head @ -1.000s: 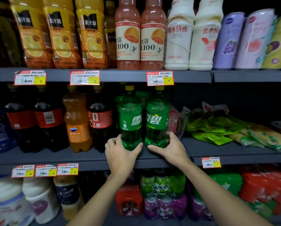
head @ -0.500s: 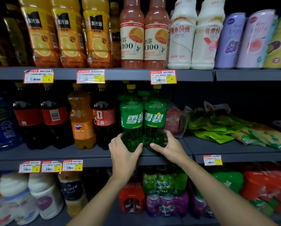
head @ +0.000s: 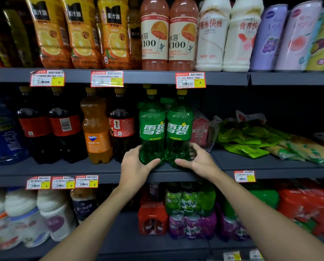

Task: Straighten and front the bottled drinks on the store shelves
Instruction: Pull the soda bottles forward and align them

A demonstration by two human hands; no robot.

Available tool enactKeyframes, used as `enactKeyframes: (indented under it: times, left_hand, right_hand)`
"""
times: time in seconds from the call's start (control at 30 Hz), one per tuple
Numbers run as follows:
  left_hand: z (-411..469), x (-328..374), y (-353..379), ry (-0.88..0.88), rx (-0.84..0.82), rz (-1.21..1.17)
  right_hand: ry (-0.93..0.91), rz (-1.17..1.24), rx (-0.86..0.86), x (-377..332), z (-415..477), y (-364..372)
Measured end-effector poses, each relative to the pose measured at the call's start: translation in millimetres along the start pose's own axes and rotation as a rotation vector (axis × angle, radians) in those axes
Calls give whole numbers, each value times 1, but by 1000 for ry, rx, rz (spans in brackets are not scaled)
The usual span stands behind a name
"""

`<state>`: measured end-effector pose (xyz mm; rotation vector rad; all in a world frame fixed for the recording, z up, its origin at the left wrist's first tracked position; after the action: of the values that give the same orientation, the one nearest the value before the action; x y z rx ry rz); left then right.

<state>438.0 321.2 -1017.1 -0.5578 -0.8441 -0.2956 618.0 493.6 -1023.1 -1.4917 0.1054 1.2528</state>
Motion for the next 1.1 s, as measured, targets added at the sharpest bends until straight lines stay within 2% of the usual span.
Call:
enactKeyframes:
  times: [0.27, 0.8, 0.9, 1.1]
  left_hand:
    - [1, -1, -2, 27, -15, 32]
    - [-8, 4, 4, 67, 2, 57]
    - [-12, 9, 12, 12, 47, 71]
    - [-14, 11, 20, -48, 116, 65]
  right_hand:
    - [-53, -155, -51, -4, -1, -8]
    - [-82, -171, 25, -4, -5, 7]
    - [-53, -181, 86, -8, -4, 11]
    - [-61, -112, -7, -7, -2, 11]
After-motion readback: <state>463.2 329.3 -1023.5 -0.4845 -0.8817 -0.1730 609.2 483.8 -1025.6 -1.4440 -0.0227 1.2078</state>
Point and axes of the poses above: each hand's wrist, its own z-axis towards the middle knuckle, its own y-axis out of the palm, x = y × z, the point moved 5 cm from there along z, towards the middle knuckle, and after that the axes turned 11 degrees about -z, right-handed, at the moved point
